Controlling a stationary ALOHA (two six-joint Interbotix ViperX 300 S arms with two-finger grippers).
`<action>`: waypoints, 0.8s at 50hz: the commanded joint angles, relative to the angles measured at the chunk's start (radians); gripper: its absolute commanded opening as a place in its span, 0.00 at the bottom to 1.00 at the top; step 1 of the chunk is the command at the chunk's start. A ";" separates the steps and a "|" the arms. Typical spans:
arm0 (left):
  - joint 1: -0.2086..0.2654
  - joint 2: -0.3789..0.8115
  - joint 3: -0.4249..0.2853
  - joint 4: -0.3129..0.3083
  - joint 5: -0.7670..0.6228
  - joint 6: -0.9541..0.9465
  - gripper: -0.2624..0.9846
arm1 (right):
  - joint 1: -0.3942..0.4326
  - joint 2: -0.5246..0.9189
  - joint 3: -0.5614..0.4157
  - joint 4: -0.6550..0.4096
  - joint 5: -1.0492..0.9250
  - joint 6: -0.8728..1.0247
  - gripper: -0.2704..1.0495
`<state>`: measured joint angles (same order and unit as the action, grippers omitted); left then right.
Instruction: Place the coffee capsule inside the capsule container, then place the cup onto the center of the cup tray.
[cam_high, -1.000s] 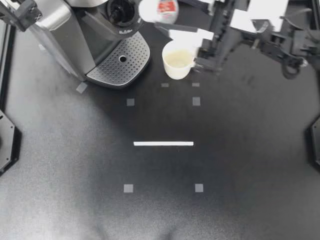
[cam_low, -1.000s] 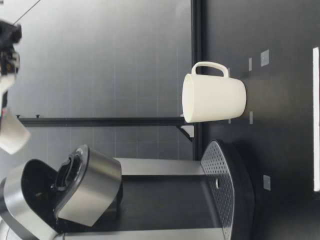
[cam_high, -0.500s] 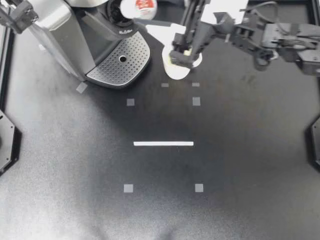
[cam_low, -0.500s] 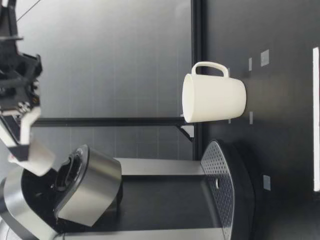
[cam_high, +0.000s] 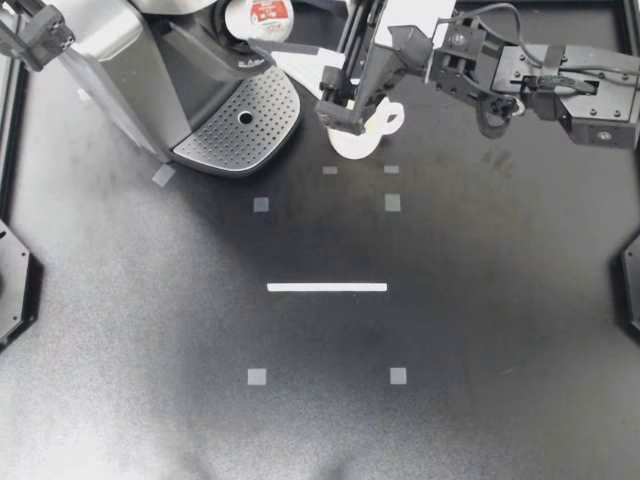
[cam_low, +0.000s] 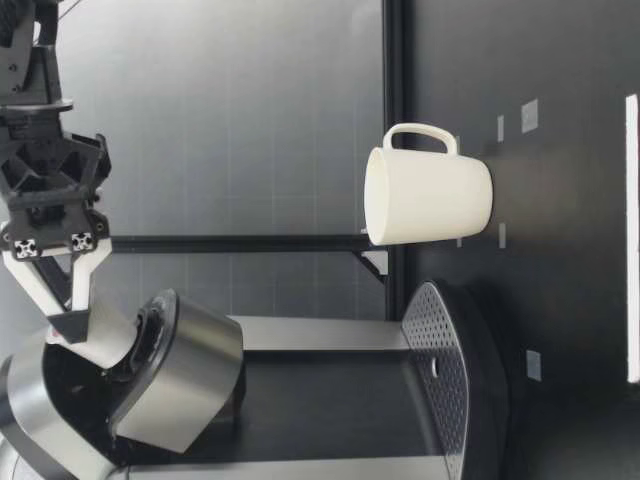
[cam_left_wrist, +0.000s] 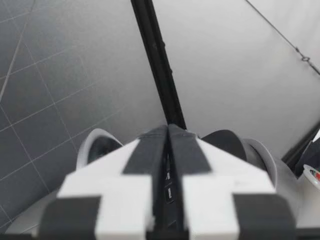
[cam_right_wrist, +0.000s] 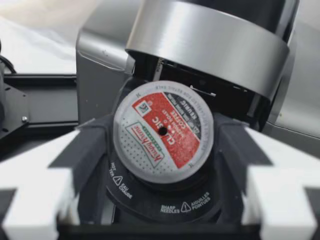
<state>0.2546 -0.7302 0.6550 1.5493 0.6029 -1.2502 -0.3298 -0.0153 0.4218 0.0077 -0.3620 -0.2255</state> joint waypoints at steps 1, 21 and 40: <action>0.002 -0.005 -0.012 0.006 0.002 -0.002 0.29 | -0.012 -0.012 -0.029 -0.002 -0.012 -0.002 0.62; 0.002 -0.003 -0.012 0.005 0.000 -0.002 0.29 | -0.017 0.018 -0.043 -0.002 -0.018 -0.002 0.62; 0.002 -0.005 -0.012 0.006 0.002 -0.002 0.29 | -0.017 0.043 -0.063 -0.003 -0.012 0.002 0.63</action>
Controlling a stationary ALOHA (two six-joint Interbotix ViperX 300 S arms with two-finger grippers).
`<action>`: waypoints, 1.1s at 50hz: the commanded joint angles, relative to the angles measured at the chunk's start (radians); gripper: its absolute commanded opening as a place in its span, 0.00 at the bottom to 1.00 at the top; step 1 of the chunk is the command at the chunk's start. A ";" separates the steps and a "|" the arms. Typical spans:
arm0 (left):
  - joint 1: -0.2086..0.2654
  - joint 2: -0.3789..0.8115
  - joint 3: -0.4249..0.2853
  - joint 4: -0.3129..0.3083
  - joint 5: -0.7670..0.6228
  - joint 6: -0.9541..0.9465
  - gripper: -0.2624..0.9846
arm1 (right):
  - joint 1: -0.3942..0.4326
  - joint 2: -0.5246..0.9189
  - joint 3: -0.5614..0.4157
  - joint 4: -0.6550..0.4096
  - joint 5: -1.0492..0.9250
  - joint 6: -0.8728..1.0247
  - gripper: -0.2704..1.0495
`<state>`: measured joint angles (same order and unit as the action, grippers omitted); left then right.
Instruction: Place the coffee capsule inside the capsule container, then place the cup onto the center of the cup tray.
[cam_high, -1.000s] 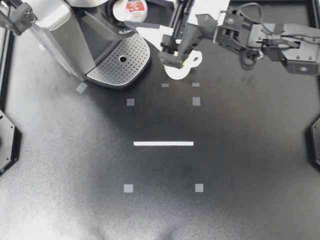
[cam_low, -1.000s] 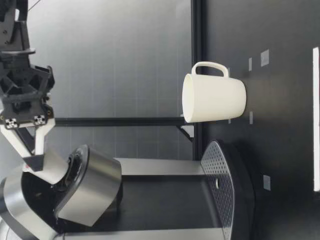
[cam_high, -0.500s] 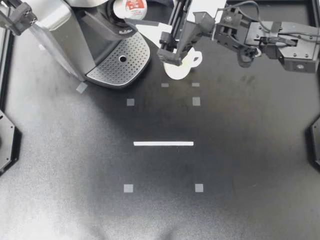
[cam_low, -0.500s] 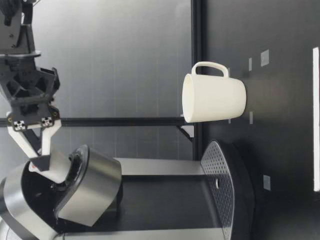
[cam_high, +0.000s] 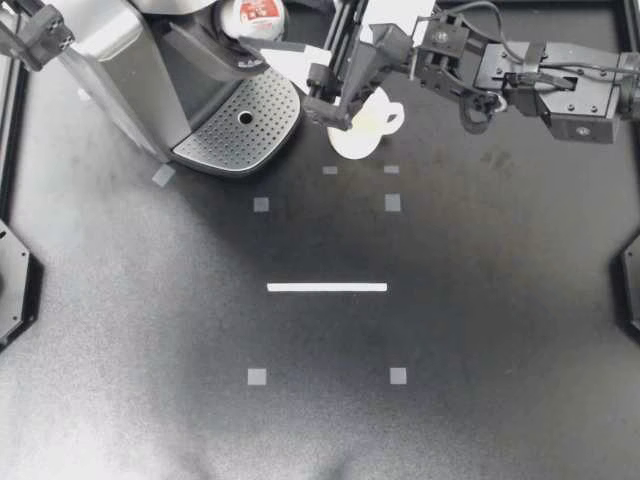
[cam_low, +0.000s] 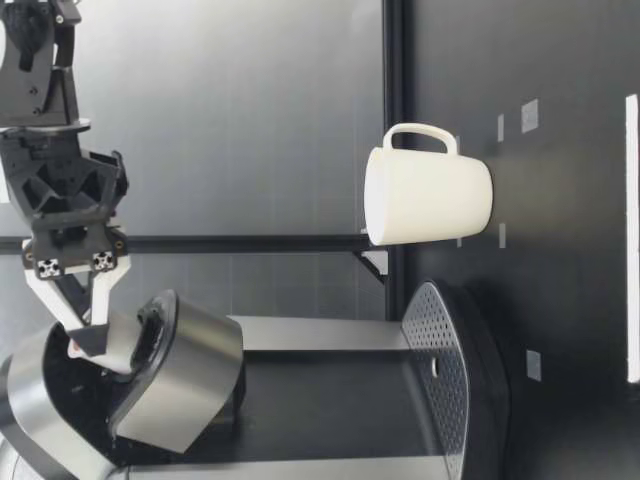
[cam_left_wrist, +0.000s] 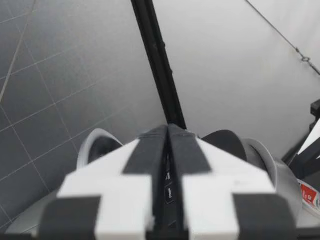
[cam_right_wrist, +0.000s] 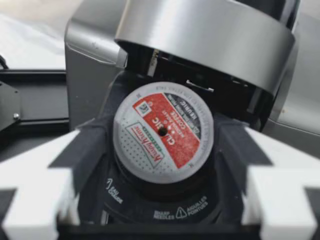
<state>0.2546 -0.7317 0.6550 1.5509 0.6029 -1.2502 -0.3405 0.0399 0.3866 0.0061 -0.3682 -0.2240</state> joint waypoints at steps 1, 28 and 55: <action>0.002 -0.003 -0.012 0.003 0.000 -0.002 0.29 | -0.006 -0.011 -0.028 0.000 -0.006 0.002 0.64; 0.002 -0.003 -0.012 0.003 -0.002 -0.002 0.29 | -0.006 -0.003 -0.041 0.000 0.025 0.005 0.68; 0.002 -0.003 -0.012 0.005 -0.006 -0.002 0.29 | -0.006 -0.005 -0.048 0.005 0.025 -0.028 0.84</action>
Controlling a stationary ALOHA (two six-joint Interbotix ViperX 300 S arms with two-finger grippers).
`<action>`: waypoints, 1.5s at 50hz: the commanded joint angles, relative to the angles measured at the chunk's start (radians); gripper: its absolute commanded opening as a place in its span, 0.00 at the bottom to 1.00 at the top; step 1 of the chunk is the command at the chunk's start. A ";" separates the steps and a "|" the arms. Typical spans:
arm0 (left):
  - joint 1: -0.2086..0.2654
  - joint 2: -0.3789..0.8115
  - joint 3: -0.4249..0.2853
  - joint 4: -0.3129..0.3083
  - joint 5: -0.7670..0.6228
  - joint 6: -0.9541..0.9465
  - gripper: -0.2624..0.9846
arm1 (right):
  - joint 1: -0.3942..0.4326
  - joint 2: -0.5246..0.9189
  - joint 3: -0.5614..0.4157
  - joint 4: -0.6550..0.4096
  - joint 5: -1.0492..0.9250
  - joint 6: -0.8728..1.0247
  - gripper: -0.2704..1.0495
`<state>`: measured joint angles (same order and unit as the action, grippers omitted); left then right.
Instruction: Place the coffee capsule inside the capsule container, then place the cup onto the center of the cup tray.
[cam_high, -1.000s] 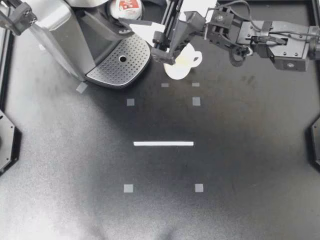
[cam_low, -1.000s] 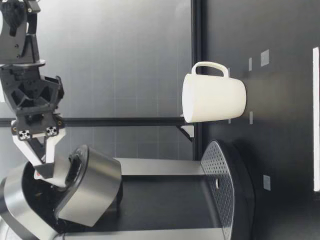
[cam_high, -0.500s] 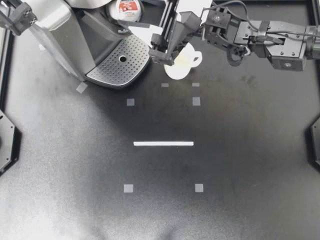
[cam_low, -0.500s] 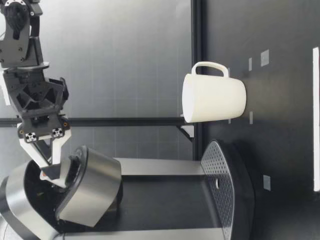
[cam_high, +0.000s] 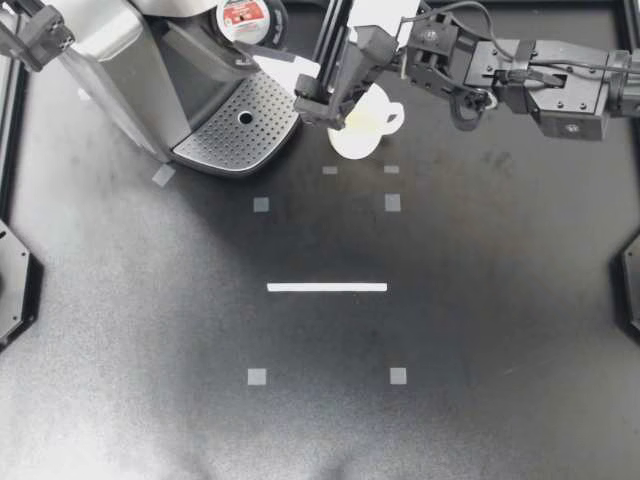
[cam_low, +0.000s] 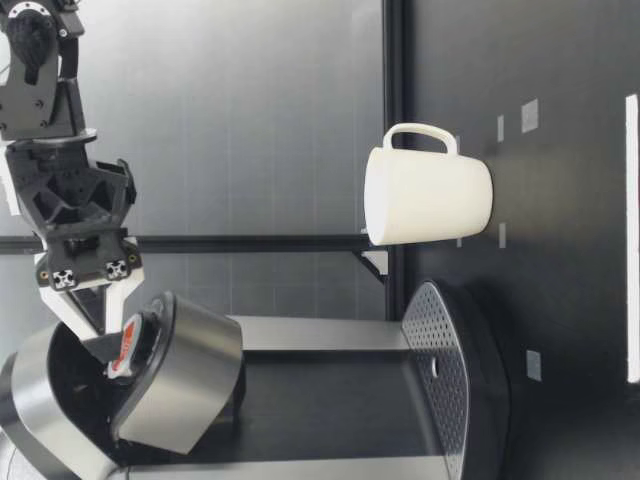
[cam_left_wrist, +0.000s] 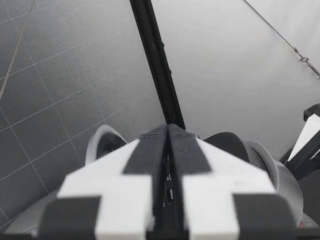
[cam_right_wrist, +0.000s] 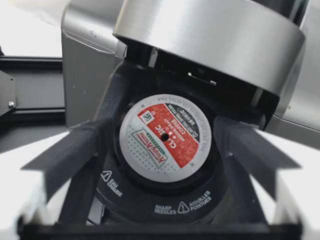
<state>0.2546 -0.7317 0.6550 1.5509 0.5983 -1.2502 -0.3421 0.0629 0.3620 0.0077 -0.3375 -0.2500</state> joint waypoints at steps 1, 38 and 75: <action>0.002 -0.003 -0.011 0.005 0.000 -0.002 0.29 | -0.005 -0.029 -0.021 0.003 -0.006 0.000 0.84; 0.118 0.003 0.120 0.170 0.241 -0.273 0.29 | 0.117 -0.371 0.337 0.023 -0.219 0.034 0.68; 0.160 0.014 0.087 0.176 -0.137 -0.411 0.29 | 0.117 -0.416 0.410 0.021 -0.287 0.078 0.65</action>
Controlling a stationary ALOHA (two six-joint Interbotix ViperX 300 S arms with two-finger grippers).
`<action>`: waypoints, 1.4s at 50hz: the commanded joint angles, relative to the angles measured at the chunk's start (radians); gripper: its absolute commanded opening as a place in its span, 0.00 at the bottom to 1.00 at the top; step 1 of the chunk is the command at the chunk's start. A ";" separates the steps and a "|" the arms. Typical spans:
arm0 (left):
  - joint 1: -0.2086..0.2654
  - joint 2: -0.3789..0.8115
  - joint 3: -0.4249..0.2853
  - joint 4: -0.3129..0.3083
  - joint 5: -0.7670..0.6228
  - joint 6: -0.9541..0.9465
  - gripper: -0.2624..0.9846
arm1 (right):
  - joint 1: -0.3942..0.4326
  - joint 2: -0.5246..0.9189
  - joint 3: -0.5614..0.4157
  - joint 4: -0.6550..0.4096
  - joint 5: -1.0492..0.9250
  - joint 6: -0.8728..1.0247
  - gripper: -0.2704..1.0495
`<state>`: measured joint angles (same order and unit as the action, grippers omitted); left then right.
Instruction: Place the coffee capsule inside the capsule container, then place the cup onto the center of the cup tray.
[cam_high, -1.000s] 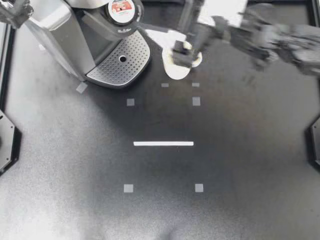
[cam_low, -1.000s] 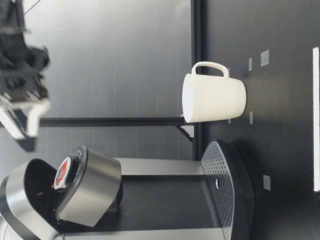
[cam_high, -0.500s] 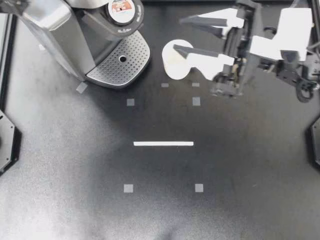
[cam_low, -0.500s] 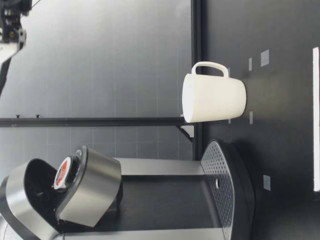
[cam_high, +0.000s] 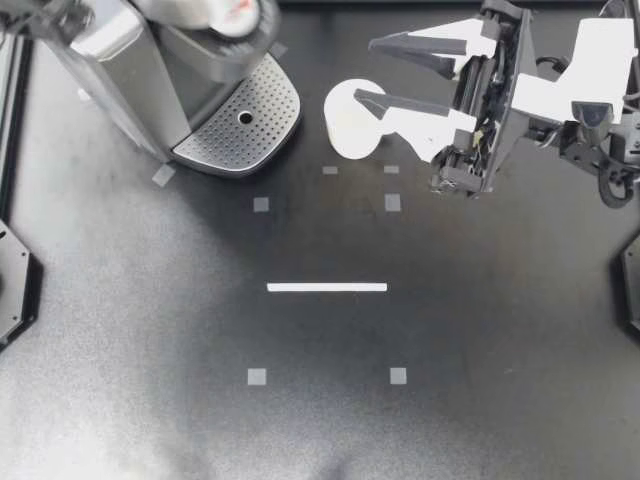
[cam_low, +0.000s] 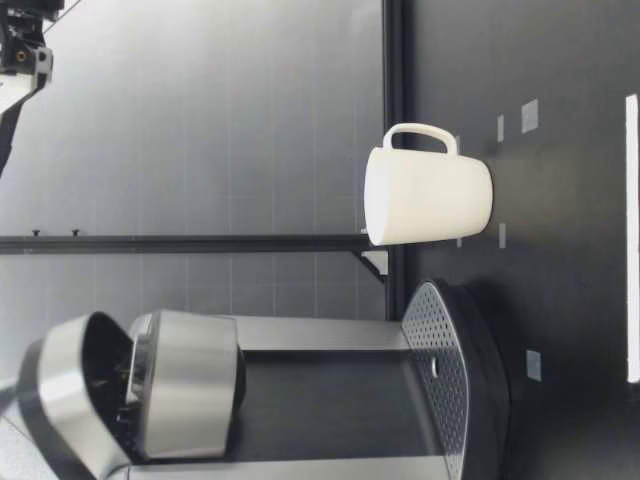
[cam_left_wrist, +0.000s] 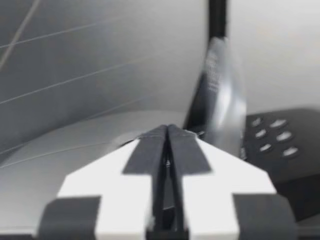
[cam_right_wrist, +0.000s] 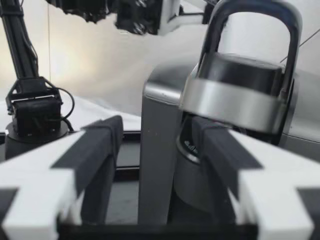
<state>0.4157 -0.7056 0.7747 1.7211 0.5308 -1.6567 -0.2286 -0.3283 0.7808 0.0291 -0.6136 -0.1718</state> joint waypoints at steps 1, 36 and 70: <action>-0.002 -0.011 -0.034 0.005 -0.089 -0.008 0.29 | 0.005 -0.025 -0.009 0.000 -0.012 0.000 0.65; -0.011 0.091 -0.058 -0.003 -0.325 -0.141 0.29 | 0.018 -0.058 0.020 0.000 -0.021 0.005 0.65; -0.126 0.295 -0.137 -0.038 -0.319 -0.149 0.29 | 0.018 -0.107 0.077 0.000 -0.032 0.003 0.65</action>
<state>0.2945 -0.4157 0.6657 1.6904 0.2086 -1.8070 -0.2148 -0.4142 0.8652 0.0291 -0.6351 -0.1687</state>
